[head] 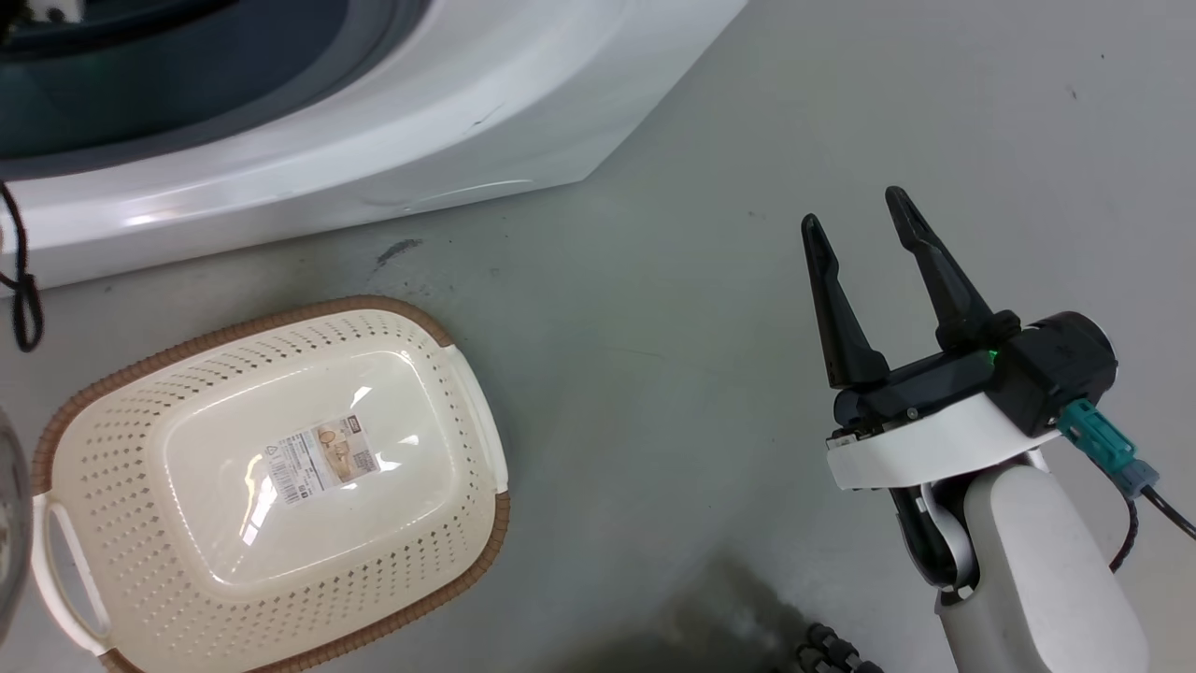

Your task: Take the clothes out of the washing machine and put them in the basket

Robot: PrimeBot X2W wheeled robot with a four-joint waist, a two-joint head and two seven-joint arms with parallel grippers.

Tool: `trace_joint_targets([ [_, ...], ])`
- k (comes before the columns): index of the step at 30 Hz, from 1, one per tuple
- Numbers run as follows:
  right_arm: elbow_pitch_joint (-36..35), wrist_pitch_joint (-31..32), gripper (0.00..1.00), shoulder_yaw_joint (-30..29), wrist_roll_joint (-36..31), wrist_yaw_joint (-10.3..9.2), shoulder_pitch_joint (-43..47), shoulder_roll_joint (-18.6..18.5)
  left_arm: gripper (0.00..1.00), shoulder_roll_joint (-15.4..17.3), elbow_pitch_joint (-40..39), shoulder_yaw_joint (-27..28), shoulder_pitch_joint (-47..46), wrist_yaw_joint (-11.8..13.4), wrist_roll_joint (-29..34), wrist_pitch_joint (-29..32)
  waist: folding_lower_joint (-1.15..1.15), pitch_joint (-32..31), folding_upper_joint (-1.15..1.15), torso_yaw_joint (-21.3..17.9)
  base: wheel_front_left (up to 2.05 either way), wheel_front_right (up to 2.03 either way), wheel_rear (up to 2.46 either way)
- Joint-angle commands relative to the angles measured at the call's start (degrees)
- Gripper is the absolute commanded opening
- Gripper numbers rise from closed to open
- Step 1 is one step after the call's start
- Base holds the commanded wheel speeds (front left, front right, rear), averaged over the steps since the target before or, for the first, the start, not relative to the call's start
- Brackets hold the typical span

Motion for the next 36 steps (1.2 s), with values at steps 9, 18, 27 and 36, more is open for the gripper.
trace_joint_targets([
  [9,0.4,-0.1,1.0,1.2,1.8,-0.04,-1.8,0.1,0.92,1.1,2.3,0.3,-2.7,1.1,-1.7,14.9,0.0,1.8,0.0,-1.8,0.0,0.0,0.0],
  [18,0.8,-0.1,1.0,0.8,2.2,-0.04,-2.4,0.1,0.0,1.5,0.9,0.5,-0.7,2.7,-3.0,14.3,0.0,1.5,0.0,-1.8,0.0,0.0,0.0],
  [27,1.9,-0.1,1.0,-0.2,1.3,-0.04,-1.9,0.1,0.0,1.4,-4.1,-0.8,5.2,3.9,-2.7,0.4,0.0,-2.2,0.0,-0.7,0.0,0.0,0.0],
  [36,3.3,-0.1,1.0,-1.5,-0.4,-0.04,0.5,0.1,0.0,-0.8,-5.2,-1.0,13.0,4.4,-4.3,-15.4,0.0,-9.0,0.0,1.1,0.0,0.0,0.0],
])
